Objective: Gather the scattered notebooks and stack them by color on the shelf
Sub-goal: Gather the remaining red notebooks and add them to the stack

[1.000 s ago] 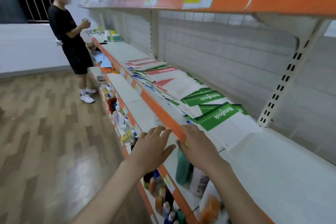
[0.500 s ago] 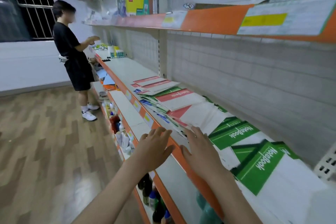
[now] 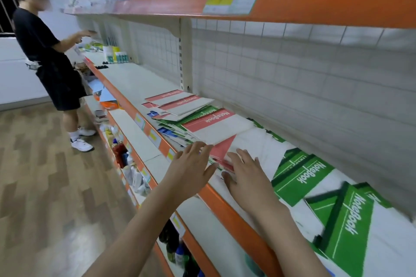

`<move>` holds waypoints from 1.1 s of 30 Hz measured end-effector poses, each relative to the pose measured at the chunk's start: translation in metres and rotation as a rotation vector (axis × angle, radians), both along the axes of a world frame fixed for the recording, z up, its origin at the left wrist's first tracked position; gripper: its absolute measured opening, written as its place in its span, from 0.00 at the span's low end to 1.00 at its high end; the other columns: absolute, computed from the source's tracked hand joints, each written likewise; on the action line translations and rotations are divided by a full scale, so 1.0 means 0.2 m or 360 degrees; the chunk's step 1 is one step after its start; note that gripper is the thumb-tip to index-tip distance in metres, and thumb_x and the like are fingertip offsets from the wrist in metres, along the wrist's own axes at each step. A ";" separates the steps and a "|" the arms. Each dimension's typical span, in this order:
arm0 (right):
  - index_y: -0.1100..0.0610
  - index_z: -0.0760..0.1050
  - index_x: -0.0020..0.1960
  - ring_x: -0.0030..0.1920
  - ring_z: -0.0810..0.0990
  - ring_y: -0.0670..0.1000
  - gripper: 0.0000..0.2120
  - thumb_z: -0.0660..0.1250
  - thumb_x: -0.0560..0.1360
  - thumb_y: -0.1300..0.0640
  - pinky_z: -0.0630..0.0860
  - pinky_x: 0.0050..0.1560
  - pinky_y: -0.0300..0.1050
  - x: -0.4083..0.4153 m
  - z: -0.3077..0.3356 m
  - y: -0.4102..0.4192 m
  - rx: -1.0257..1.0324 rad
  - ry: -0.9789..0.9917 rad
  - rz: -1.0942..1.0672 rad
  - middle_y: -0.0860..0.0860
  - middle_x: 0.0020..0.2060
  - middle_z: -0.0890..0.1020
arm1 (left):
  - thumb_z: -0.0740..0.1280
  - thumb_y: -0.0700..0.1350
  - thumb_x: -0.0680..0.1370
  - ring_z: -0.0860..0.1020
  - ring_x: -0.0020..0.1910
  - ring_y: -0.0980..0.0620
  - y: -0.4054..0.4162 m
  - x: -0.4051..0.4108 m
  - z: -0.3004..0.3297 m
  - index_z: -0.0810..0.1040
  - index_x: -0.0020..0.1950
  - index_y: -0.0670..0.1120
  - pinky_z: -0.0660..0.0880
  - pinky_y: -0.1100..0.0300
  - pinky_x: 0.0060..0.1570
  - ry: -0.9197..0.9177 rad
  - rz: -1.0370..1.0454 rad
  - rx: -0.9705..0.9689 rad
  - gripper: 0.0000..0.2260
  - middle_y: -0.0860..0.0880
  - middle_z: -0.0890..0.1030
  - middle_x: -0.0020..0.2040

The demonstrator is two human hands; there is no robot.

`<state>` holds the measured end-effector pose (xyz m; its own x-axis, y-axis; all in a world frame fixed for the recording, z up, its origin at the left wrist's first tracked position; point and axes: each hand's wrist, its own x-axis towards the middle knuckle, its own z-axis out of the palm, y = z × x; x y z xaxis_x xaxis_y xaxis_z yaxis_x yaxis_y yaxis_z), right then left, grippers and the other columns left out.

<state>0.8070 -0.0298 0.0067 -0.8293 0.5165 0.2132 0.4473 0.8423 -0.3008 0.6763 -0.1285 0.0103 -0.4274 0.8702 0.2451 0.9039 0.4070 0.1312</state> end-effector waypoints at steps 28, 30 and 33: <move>0.52 0.62 0.72 0.72 0.62 0.49 0.21 0.53 0.81 0.49 0.53 0.73 0.45 -0.76 -0.03 0.24 -0.0121 0.0055 -0.0883 0.50 0.72 0.64 | 0.52 0.65 0.78 0.66 0.68 0.44 0.67 -0.90 0.02 0.63 0.71 0.46 0.66 0.49 0.66 0.0000 -0.0554 -0.0271 0.30 0.44 0.68 0.69; 0.53 0.63 0.72 0.71 0.63 0.49 0.20 0.53 0.81 0.49 0.54 0.73 0.44 -0.77 -0.04 0.25 -0.0098 0.0090 -0.0902 0.50 0.71 0.65 | 0.53 0.67 0.77 0.65 0.67 0.44 0.68 -0.90 0.01 0.63 0.71 0.45 0.66 0.49 0.66 -0.0039 -0.0550 -0.0247 0.31 0.43 0.69 0.68; 0.52 0.64 0.71 0.71 0.63 0.49 0.20 0.54 0.81 0.49 0.54 0.73 0.42 -0.77 -0.07 0.24 -0.0070 0.0165 -0.0936 0.49 0.72 0.65 | 0.55 0.67 0.76 0.64 0.67 0.44 0.69 -0.89 0.00 0.63 0.71 0.44 0.65 0.50 0.67 -0.0105 -0.0541 -0.0176 0.34 0.43 0.68 0.68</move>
<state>0.6529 0.0190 -0.0074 -0.3775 0.8928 0.2457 0.8010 0.4480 -0.3971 0.4983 0.0099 0.0094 -0.1210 0.9850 0.1231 0.9811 0.0999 0.1654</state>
